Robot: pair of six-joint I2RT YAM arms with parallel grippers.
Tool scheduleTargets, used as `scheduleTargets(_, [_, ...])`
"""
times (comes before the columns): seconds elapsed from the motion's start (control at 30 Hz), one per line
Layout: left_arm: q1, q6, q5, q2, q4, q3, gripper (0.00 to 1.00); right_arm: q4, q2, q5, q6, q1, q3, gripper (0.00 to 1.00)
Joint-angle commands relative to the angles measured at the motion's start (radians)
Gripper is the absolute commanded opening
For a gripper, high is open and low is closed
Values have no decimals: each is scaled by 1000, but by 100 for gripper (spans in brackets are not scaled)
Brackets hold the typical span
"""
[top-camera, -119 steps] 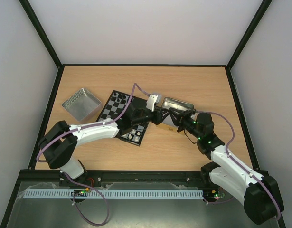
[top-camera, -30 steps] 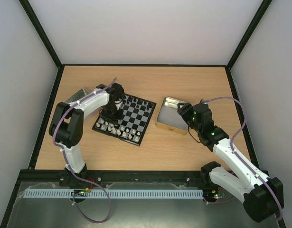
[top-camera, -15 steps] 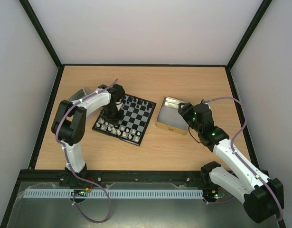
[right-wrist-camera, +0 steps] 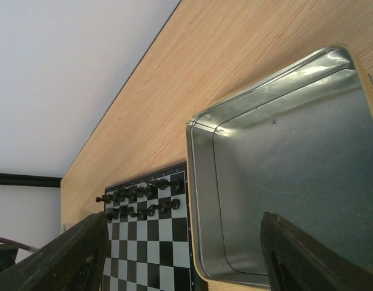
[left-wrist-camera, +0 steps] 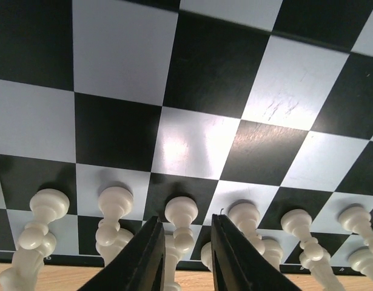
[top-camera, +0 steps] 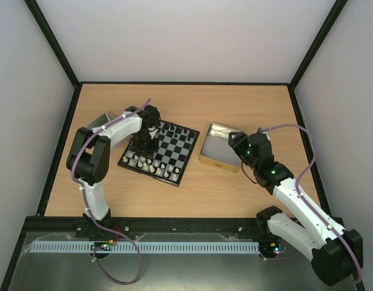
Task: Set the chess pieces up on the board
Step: Place the chess piece on the chessboard, then reset both arms
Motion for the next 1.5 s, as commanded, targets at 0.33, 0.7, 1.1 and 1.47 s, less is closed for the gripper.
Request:
scheduleTargets(0.33, [12,-91,-143,-355,184,12,44,-69,-3,99,-87,3,58,72])
scheduleTargets(0.7, [15,-116,-202,-983,463,-313,94,-206,-56,126,-349,3,170,88])
scheduleTargets(1.1, [15,-186,-348,-1403,283,-370,99,-422,-304,299,-371,3,249,98])
scheduleTargets(1.47, [15,-154,-494,-1573,199,-294,99,-538,-488,534,-416,3,317,98])
